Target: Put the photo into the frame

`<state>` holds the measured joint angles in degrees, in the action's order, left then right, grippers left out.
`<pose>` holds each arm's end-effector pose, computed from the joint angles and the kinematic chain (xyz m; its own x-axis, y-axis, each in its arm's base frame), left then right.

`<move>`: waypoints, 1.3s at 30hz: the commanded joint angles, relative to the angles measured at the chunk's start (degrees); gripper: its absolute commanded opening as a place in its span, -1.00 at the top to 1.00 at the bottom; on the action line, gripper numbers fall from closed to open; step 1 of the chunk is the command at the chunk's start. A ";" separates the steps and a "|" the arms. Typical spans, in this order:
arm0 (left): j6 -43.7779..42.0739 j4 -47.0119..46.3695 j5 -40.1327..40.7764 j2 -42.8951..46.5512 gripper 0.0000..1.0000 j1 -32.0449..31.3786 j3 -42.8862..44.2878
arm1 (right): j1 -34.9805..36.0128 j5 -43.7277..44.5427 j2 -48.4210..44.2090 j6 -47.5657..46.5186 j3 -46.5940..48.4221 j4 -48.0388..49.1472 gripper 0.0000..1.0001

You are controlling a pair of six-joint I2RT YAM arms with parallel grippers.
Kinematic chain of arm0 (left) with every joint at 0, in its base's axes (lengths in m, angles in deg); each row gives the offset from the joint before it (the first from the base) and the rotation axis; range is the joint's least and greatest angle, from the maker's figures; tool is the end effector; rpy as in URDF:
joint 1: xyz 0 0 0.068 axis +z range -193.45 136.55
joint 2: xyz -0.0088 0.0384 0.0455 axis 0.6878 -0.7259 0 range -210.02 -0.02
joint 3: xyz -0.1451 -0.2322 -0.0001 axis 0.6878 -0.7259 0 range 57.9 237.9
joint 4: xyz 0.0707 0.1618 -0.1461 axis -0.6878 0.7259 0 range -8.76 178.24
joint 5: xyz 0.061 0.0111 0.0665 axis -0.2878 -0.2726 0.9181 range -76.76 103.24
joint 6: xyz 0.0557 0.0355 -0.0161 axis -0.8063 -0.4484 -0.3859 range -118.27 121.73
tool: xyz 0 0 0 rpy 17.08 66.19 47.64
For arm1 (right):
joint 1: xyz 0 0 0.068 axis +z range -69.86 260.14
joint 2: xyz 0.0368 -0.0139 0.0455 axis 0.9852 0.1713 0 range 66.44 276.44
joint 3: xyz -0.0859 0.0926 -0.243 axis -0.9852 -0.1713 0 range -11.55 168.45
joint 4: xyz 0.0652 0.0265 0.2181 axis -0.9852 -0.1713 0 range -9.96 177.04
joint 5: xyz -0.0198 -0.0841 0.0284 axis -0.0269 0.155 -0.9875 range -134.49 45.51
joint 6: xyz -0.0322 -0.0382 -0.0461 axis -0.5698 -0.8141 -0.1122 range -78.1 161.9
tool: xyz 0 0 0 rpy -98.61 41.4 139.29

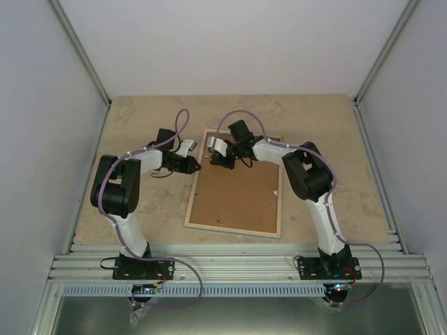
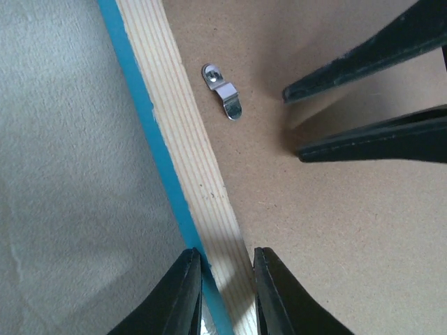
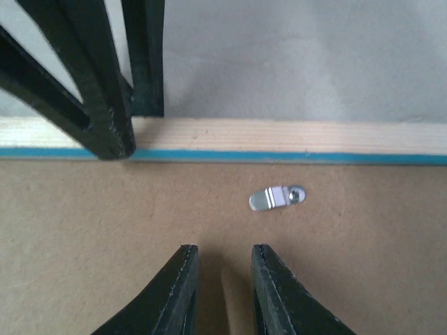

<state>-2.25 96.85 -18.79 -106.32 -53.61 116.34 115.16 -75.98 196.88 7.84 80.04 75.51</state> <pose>0.3233 -0.0873 0.1447 -0.8520 0.2124 -0.4785 0.4429 0.7798 -0.4424 0.3687 0.2932 0.1373 -0.0956 -0.6504 -0.7536 -0.9847 0.1725 -0.0239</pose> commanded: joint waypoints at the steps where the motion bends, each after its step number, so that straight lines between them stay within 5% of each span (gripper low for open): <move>1: -2.45 4.59 0.45 -1.71 0.62 -1.43 -2.03 | 0.43 4.02 4.19 2.14 3.31 -0.01 0.54; 10: -2.67 4.60 0.58 -1.51 0.65 -1.89 -2.09 | 1.09 8.47 6.59 2.70 6.36 -1.36 0.71; 25: -1.83 3.47 0.28 -1.47 0.67 -2.50 -2.66 | 3.38 9.03 8.35 -1.01 8.10 -3.45 0.69; 39: -2.30 3.59 -0.49 -1.35 0.70 -3.12 -3.32 | 3.47 18.83 10.76 5.96 11.33 -0.99 0.84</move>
<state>0.19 95.52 -18.09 -106.12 -54.06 115.90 118.51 -66.56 203.34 11.27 90.84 74.38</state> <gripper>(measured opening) 0.200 0.096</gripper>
